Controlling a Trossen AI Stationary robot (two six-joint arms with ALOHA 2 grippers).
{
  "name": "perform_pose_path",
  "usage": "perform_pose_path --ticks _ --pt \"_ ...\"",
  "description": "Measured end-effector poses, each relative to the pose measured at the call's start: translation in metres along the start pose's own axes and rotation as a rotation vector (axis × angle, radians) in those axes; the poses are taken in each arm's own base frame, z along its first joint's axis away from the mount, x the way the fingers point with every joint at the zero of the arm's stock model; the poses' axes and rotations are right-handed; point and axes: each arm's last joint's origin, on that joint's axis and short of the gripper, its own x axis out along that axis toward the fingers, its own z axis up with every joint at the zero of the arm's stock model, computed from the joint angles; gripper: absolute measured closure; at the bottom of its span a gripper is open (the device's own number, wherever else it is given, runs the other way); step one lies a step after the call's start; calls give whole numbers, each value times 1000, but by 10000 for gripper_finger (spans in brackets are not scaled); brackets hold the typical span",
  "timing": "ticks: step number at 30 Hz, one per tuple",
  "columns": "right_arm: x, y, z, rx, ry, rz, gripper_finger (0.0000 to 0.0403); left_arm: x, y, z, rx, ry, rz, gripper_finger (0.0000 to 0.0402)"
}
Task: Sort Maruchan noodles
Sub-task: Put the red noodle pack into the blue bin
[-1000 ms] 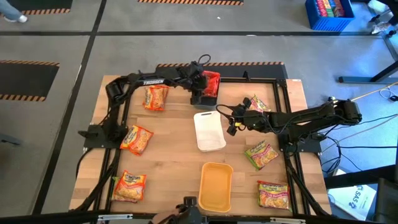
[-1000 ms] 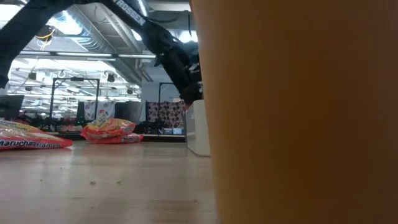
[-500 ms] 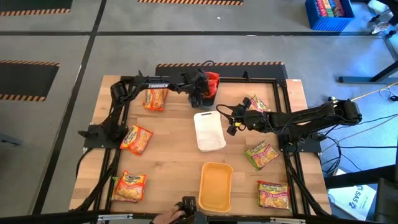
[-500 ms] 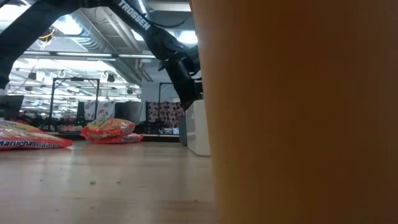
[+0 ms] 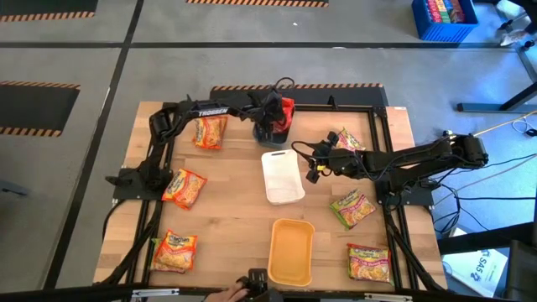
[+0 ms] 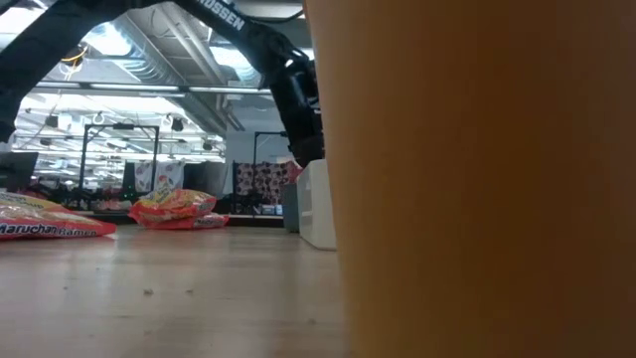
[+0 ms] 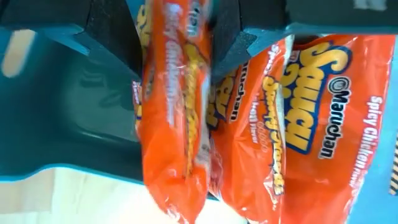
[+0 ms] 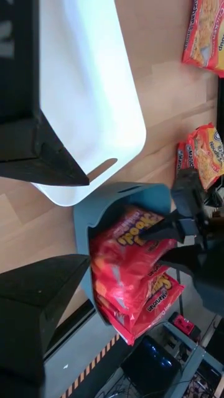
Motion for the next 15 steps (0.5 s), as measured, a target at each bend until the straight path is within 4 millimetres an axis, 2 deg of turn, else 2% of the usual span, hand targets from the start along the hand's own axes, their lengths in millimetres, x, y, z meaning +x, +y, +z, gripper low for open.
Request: perform_pose_path --ticks 9,15 --pt "0 0 0 0 0 0 233 -12 3 7 1 -20 -13 221" --pt "0 0 0 -12 1 13 233 -57 6 14 -17 -71 58 221"
